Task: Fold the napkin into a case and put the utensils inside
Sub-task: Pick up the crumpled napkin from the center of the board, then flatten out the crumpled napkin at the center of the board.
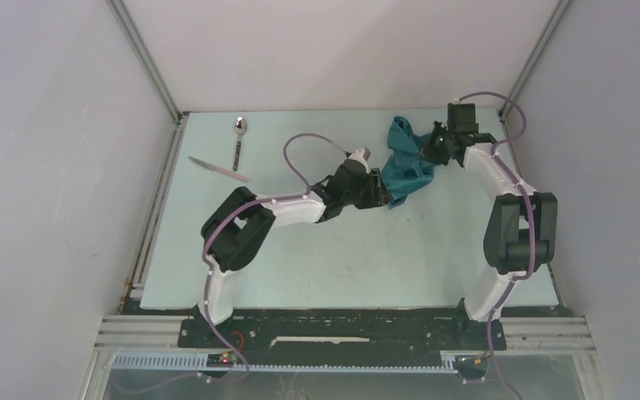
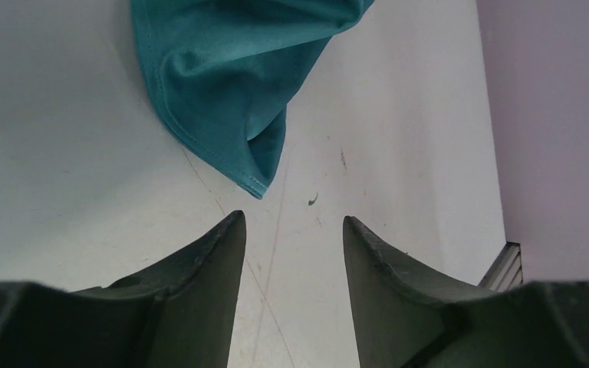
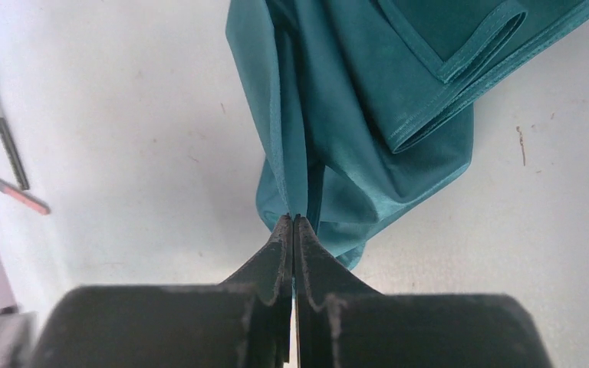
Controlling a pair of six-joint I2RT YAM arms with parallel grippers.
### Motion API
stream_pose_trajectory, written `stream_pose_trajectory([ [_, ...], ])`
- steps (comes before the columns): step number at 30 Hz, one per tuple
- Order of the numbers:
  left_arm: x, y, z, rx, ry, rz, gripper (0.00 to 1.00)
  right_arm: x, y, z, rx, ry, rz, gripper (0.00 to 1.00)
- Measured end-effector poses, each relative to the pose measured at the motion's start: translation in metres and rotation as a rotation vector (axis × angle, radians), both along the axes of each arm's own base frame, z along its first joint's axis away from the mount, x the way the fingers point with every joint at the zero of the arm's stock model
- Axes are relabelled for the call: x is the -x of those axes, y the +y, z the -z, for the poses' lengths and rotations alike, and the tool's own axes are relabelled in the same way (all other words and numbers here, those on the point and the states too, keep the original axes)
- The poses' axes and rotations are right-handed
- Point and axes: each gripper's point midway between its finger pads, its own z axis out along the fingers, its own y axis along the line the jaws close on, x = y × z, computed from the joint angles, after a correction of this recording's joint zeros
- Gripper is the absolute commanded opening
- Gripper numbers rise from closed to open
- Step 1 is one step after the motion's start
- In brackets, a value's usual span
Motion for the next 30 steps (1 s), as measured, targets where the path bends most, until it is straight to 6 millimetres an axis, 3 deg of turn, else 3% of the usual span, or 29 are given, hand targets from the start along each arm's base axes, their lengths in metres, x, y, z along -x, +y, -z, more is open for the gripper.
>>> stream_pose_trajectory([
  [3, 0.004, -0.012, 0.023, 0.0, 0.034, -0.017, 0.56, 0.0, -0.004, -0.015, -0.022, -0.029, 0.011, 0.0],
  [6, 0.007, -0.017, 0.039, 0.0, 0.073, -0.048, 0.58, 0.0, -0.007, -0.017, -0.036, -0.03, 0.017, 0.0],
  [15, -0.009, -0.032, 0.063, 0.054, 0.127, -0.12, 0.45, 0.002, -0.007, -0.018, -0.067, -0.021, 0.008, 0.0],
  [18, -0.013, -0.037, 0.065, 0.064, 0.129, -0.124, 0.25, 0.003, -0.005, -0.018, -0.077, -0.02, 0.004, 0.0],
  [20, -0.017, -0.041, 0.064, 0.066, 0.126, -0.123, 0.02, 0.003, -0.004, -0.019, -0.084, -0.019, 0.003, 0.0],
  [22, -0.019, -0.042, 0.062, 0.061, 0.125, -0.124, 0.0, 0.003, -0.003, -0.021, -0.092, -0.021, 0.008, 0.0],
  [24, -0.023, -0.036, 0.063, 0.018, 0.121, -0.135, 0.0, 0.005, -0.005, -0.027, -0.105, -0.028, 0.02, 0.0],
  [26, -0.021, -0.015, 0.066, -0.053, 0.121, -0.161, 0.0, 0.009, -0.013, -0.043, -0.13, -0.05, 0.049, 0.0],
  [28, -0.014, 0.026, 0.066, -0.164, 0.126, -0.2, 0.0, 0.017, -0.028, -0.069, -0.169, -0.093, 0.093, 0.0],
  [30, -0.006, 0.073, 0.048, -0.28, 0.114, -0.245, 0.0, 0.031, -0.049, -0.102, -0.206, -0.162, 0.152, 0.0],
])
